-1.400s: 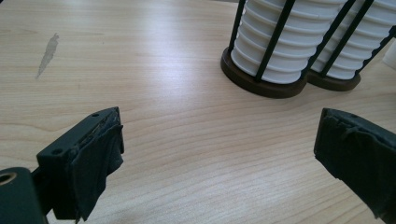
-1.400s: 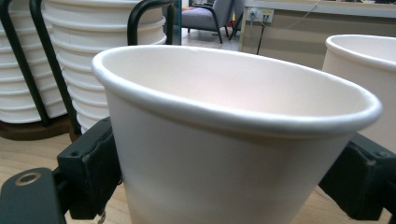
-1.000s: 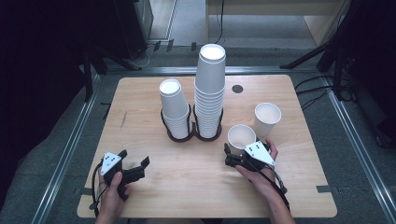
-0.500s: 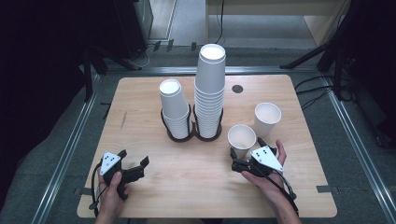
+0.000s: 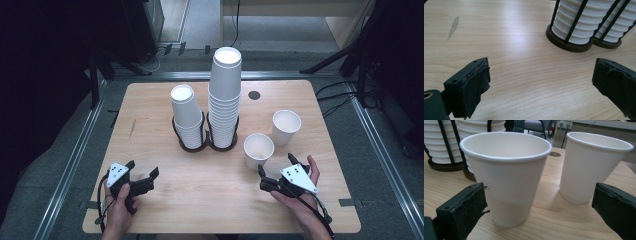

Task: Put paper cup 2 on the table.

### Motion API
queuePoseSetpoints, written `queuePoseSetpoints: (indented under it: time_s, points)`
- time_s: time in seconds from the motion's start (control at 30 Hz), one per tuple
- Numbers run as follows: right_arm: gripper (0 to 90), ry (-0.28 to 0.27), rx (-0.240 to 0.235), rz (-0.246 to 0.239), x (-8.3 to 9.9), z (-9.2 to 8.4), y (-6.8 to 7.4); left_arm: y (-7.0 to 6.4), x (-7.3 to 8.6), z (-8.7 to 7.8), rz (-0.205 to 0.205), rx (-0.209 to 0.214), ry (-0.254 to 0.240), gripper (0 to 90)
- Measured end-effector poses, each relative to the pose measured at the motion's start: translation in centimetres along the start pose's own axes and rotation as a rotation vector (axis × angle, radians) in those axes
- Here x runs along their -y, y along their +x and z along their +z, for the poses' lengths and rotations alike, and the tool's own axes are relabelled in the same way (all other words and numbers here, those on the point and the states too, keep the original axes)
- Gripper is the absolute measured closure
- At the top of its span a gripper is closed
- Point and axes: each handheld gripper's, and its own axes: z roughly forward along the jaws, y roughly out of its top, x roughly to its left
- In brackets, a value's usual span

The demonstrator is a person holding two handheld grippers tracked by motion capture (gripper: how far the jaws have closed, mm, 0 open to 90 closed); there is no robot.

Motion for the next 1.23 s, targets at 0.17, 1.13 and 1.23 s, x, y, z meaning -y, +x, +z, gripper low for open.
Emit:
queuePoseSetpoints:
  time_s: [0.17, 1.13, 1.23]
  points:
    - [0.0, 0.009, 0.023, 0.011, 0.3, -0.5, -0.9, 0.0, 0.0, 0.0, -0.001, -0.003, 0.001, 1.8]
    - [0.0, 0.139, 0.259, 0.12, 2.2, -3.1, -7.5, 0.8, -0.2, 0.6, -0.051, -0.005, 0.032, 1.8]
    - [0.0, 0.156, 0.254, 0.108, 2.4, -3.0, -7.4, 0.6, -0.2, 0.8, -0.052, -0.004, 0.048, 1.8]
